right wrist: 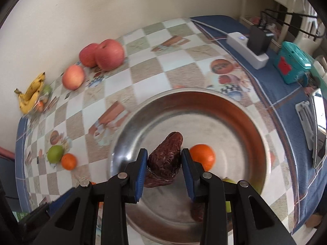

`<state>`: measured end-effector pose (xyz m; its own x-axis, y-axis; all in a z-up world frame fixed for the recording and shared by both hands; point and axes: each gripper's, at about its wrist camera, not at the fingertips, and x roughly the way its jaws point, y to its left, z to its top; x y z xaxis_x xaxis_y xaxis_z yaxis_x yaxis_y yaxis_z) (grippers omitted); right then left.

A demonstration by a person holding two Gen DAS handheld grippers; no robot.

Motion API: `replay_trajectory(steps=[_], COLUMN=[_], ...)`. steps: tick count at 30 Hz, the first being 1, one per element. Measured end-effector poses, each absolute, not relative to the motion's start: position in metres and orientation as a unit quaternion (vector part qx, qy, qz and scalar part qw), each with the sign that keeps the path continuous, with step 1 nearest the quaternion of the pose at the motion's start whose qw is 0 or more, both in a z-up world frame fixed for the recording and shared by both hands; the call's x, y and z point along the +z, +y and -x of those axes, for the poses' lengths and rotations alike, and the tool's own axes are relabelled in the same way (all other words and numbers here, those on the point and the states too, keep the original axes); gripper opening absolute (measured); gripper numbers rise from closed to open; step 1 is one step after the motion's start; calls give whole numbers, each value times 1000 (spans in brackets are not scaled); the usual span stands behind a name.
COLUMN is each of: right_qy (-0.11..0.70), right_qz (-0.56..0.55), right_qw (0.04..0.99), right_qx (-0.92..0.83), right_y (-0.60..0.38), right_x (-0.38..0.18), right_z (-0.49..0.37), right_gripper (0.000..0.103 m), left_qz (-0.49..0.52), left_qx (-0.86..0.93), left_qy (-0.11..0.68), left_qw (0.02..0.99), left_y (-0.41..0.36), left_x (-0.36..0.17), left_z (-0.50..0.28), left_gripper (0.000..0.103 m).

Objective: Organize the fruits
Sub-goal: 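Carry both fruits into the steel bowl and open both tools, then move both open tools back toward the last pear and orange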

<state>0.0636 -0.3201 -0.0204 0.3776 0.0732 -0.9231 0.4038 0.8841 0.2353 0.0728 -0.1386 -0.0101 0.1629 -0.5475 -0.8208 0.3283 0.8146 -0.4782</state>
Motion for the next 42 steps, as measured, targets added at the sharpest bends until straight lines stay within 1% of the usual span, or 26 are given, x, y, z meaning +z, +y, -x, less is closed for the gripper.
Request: replay_trajectory(steps=[9,12,15,23,31,42], right_qy=[566,569,566,565,562,568], right_qz=[-218,-216,-214,-210,-197,-147], right_qw=[788,786,788,790,800,810], right_qx=[-108,-110,-114,-110,-71,-18], right_y=[-327,-326,-327,-323,-299,-239], right_x=[-34,-36,-35,-32,-24,-14], right_z=[-60,-60,-59,-60,-67,-77], right_gripper=[36,36,39,39,39,39], left_qz=[63,67,66,82,116,155], left_qx=[-292,-297,-294,-246,-115,-26], left_qy=[597,596,594,608,618,595], left_qw=[744,743,746,751,769,788], left_y=[-155,-155,-154,-134,-65,20], left_x=[-24,-23,-22,-28,-37,-27], left_z=[-64,-63,-64,-76,-98,-109], left_gripper=[35,37,37,37,37,37])
